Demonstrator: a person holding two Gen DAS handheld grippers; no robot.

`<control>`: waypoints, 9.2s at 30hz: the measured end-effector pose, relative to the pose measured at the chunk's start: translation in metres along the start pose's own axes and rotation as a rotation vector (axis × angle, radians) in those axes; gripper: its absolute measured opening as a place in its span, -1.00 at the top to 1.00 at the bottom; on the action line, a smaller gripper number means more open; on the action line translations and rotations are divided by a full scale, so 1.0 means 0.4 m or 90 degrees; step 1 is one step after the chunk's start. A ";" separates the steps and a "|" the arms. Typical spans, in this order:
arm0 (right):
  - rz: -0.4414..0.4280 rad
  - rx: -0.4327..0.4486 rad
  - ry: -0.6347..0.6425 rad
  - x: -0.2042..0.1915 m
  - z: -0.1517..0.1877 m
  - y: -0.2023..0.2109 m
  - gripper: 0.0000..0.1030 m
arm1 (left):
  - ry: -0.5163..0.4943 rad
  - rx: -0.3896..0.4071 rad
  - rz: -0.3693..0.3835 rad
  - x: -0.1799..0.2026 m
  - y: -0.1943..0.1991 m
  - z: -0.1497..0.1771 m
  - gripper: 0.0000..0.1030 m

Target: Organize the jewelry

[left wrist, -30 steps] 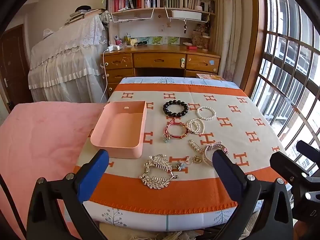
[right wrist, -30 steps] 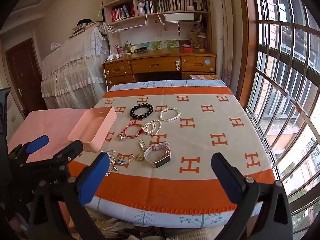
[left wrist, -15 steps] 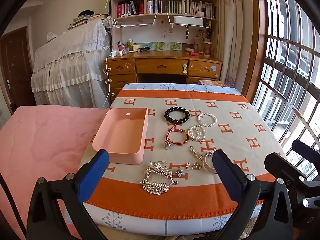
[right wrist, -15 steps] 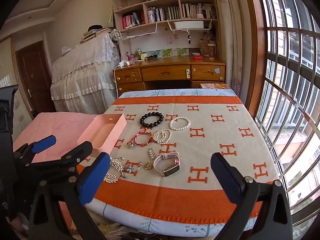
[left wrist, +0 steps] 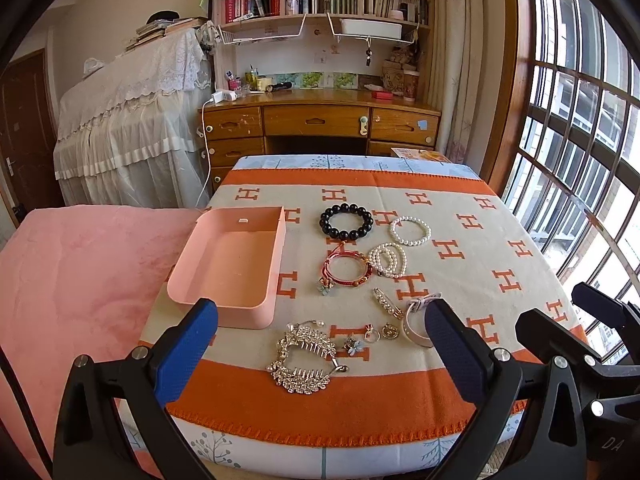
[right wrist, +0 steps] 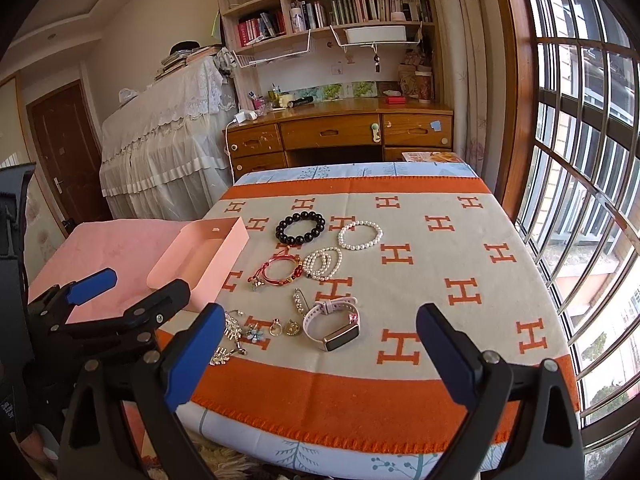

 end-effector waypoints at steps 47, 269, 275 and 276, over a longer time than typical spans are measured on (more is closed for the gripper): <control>0.000 -0.010 -0.009 0.004 0.011 -0.018 -0.89 | -0.019 -0.010 -0.004 -0.006 0.005 0.018 -0.98; -0.039 -0.246 -0.140 0.350 -0.296 -0.599 0.60 | -0.011 -0.278 0.001 0.131 -0.721 -0.299 -0.05; -0.038 -0.320 -0.123 0.349 -0.233 -0.683 0.59 | -0.032 -0.354 0.040 0.187 -0.821 -0.234 -0.05; -0.038 -0.330 -0.125 0.352 -0.223 -0.691 0.59 | -0.032 -0.360 0.037 0.191 -0.832 -0.228 -0.05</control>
Point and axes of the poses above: each gripper's, at about its wrist camera, not at the fingertips, and y roughly against the way its jaws point, x to its right, z to its underside, the point moved 5 cm from there along -y, roughly the way its jaws point, and after that the axes turned 7 degrees about -z, right-handed, at the moved point
